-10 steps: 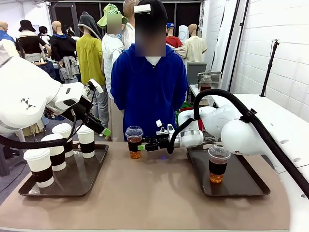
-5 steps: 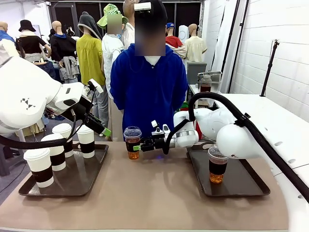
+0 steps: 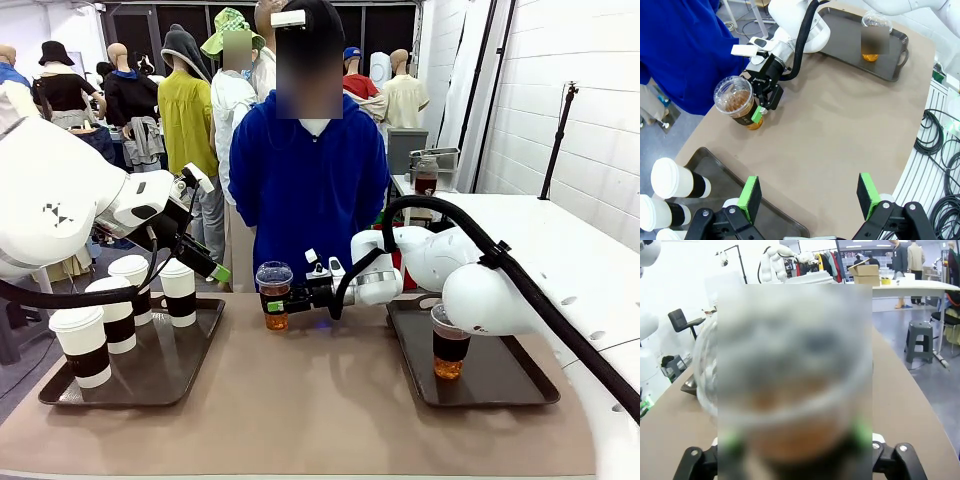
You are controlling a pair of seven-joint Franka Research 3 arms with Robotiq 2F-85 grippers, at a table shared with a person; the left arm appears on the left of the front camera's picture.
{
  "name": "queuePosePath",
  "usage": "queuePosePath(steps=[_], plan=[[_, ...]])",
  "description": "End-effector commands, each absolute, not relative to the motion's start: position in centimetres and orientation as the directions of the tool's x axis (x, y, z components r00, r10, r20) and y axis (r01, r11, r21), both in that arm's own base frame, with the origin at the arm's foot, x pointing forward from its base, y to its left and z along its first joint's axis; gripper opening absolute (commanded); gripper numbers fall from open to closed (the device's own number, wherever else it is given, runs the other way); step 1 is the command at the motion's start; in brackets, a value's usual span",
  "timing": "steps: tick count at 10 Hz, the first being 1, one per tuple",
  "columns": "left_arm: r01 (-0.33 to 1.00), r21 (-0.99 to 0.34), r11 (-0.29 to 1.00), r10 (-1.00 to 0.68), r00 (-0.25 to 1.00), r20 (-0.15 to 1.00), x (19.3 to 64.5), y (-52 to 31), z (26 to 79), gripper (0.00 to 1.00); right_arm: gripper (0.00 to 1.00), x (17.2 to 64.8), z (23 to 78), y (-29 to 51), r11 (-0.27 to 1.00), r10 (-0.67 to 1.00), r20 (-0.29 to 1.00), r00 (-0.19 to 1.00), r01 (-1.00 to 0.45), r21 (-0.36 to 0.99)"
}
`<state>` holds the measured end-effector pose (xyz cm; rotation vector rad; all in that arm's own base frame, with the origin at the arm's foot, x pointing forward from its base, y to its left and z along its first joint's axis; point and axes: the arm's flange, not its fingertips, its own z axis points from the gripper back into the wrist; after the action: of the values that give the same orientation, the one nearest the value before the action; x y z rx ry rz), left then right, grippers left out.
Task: Distribute the coffee onto the tray.
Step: Pick up another iced Americano from the middle of the table and place it on the right Handle tray.
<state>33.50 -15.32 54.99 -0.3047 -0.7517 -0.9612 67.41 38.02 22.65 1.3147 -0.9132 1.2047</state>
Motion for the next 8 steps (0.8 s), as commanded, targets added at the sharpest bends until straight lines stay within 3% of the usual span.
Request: queuePosePath(steps=[1, 5, 8], plan=[[0.834, 0.090, 0.545, -0.631, 0.337, 0.699, 33.6, -15.2, 54.9, 1.00, 0.64, 68.3, 23.0, 38.4, -0.135, 0.117, 0.970, 0.215, -0.964, 0.230], [0.834, 0.090, 0.545, -0.631, 0.337, 0.699, 33.6, -15.2, 54.9, 1.00, 0.64, 68.0, 24.2, 37.8, -0.131, 0.116, 0.974, 0.192, -0.970, 0.207], [0.834, 0.090, 0.545, -0.631, 0.337, 0.699, 33.6, -15.2, 54.9, 1.00, 0.64, 68.4, 28.3, 36.8, -0.170, 0.113, 0.977, 0.181, -0.965, 0.198]])
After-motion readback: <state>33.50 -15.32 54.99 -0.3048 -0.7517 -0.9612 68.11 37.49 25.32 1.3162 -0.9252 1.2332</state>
